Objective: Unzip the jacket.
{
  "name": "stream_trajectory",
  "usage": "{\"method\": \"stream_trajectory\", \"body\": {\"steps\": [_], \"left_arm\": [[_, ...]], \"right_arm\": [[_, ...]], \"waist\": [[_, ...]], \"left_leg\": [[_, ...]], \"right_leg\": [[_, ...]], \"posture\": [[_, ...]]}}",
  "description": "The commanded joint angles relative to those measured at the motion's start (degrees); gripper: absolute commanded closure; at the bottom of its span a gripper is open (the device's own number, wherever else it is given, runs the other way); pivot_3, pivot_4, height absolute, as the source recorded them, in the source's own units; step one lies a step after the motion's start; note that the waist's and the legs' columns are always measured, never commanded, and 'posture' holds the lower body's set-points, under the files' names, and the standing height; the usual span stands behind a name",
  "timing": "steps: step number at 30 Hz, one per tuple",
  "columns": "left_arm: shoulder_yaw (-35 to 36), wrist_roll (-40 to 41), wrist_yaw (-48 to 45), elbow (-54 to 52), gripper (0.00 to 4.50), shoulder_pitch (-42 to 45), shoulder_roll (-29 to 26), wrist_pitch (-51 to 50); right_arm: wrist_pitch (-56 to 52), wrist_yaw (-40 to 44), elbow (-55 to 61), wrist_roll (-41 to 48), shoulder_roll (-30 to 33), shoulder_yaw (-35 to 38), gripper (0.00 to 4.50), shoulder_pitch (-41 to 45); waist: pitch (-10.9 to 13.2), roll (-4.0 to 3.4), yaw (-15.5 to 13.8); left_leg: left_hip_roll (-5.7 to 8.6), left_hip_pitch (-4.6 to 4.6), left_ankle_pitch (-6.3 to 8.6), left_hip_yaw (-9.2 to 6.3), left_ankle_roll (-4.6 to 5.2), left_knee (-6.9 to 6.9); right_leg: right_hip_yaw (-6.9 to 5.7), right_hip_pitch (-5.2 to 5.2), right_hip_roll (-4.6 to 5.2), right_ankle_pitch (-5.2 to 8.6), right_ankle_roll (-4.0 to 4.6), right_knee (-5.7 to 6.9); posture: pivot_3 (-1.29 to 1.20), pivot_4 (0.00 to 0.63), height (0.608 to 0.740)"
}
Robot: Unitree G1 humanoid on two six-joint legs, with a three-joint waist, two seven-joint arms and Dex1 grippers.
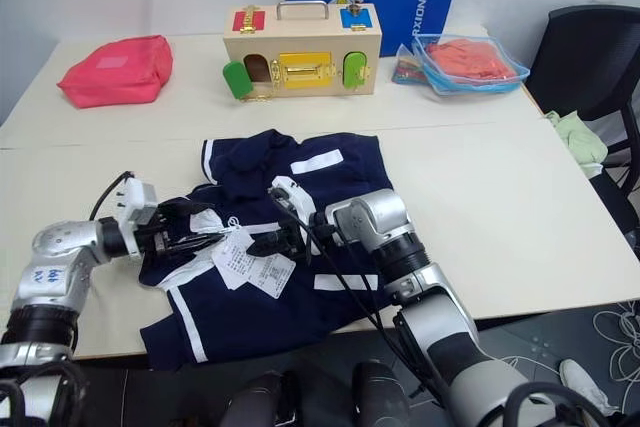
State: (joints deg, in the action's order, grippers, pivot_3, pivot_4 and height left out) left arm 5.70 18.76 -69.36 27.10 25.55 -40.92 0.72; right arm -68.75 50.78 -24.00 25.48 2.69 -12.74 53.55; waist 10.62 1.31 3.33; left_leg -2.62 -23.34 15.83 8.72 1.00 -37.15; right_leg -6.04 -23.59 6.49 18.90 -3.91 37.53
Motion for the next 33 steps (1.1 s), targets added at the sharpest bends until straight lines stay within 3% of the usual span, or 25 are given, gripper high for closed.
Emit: {"method": "stream_trajectory", "body": {"steps": [1,3,10,18,28,33], "left_arm": [[-0.65,-2.02,-2.97,4.85,1.74,2.41,-0.65,4.91],[-1.23,-2.06,-6.2,5.26,2.34,2.6,-2.41,4.37],[-1.39,-0.76,-11.91,4.42,2.34,2.44,-4.82,1.95],[-1.53,-3.48,-6.25,10.27,2.34,6.66,1.59,7.9],[-5.14,-10.26,-4.18,21.44,2.34,9.13,2.88,14.92],[-7.24,-12.4,-2.29,26.24,2.34,9.75,4.37,16.47]], "right_arm": [[0.25,-0.28,2.14,1.29,0.27,1.43,4.5,0.9],[0.18,-0.36,2.52,1.48,0.76,1.53,4.5,0.85],[0.64,-1.04,2.23,1.69,1.76,2.66,4.5,0.85],[0.39,-1.45,2.16,2.0,2.11,3.92,4.5,0.84],[-0.03,-1.04,2.78,2.31,2.82,3.91,4.5,0.68],[-1.65,-1.89,1.29,3.99,3.46,8.19,4.5,2.54]], "waist": [[0.0,0.0,0.09],[0.0,0.0,0.13],[0.0,0.0,0.05],[0.0,0.0,-0.15],[0.0,0.01,-0.09],[-0.02,0.0,-0.37]], "left_leg": [[-0.01,0.0,-0.01,0.04,0.01,0.0],[-0.04,-0.01,-0.01,0.07,0.0,0.01],[-0.06,-0.02,-0.01,0.11,0.01,-0.01],[-0.03,-0.06,-0.03,0.09,0.07,-0.08],[-0.04,-0.05,-0.04,0.09,0.06,-0.08],[-0.02,0.06,-0.06,0.07,0.1,-0.16]], "right_leg": [[-0.01,-0.03,-0.02,0.0,0.0,0.0],[-0.03,-0.05,-0.03,0.0,0.0,0.0],[-0.03,-0.07,-0.03,0.0,0.0,0.0],[-0.04,-0.06,0.01,0.0,0.0,0.03],[-0.06,-0.07,-0.02,0.0,0.0,0.04],[-0.08,0.06,0.03,0.0,0.0,0.13]], "posture": [[0.0,0.15,0.74],[0.0,0.15,0.74],[0.0,0.15,0.74],[0.0,0.15,0.74],[0.0,0.15,0.74],[0.0,0.15,0.74]]}}
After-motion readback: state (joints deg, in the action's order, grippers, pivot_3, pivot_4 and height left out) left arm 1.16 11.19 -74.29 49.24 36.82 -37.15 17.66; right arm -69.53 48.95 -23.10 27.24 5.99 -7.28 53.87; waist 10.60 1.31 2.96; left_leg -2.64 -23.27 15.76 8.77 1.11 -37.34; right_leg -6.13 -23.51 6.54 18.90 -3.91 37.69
